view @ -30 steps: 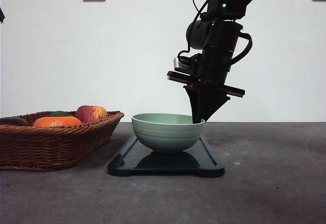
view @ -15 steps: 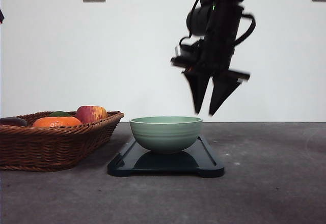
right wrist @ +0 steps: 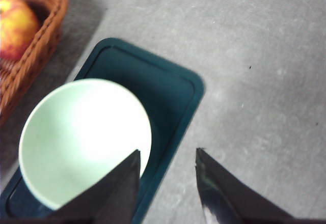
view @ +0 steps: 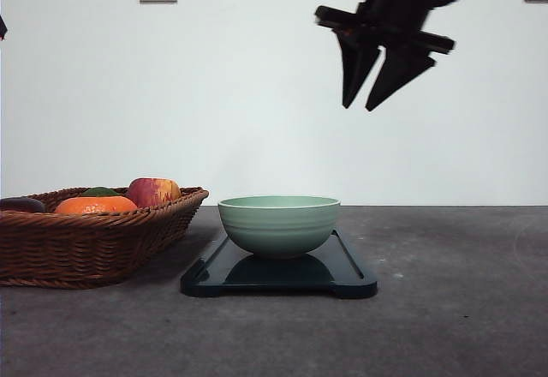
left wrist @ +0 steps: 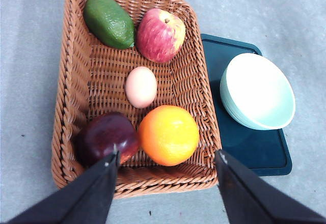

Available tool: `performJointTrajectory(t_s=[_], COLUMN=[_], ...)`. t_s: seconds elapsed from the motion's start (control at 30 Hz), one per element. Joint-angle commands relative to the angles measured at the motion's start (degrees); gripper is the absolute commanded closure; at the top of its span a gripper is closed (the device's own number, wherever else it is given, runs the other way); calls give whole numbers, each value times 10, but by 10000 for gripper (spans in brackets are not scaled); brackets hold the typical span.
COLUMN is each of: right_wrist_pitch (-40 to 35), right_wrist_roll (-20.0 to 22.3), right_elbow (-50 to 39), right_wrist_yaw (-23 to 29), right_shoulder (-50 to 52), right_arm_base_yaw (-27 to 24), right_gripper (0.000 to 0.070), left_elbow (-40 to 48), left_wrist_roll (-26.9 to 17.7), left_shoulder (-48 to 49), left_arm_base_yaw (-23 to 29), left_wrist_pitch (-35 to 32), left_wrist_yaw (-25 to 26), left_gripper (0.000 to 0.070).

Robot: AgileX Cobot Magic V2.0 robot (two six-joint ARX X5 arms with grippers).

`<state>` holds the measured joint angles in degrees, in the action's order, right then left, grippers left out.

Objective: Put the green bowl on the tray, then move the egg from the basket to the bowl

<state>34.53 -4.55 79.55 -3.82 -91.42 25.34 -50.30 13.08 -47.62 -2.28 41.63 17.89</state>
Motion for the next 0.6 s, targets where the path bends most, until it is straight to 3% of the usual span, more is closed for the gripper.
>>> performJointTrajectory(t_s=[0.0,0.27,0.57], right_wrist_pitch=[-45,-133,-120], right_wrist_roll=[5,5,-15], right_elbow=[-53,-278,-432], right_wrist_yaw=[-5,-6,-2], right_shoulder=[43,238,430], right_arm_base_yaw=[4,4,4], right_gripper=[488,488,488], left_elbow=[-12,-12,-12], left_wrist_roll=[-2,-4,-4], left_shoulder=[-3,-3,-3], left_arm_base_yaw=[0,0,-4], left_wrist_pitch=[-5,-5,-4], left_wrist_yaw=[2,2,2], left_gripper=[320,320,320])
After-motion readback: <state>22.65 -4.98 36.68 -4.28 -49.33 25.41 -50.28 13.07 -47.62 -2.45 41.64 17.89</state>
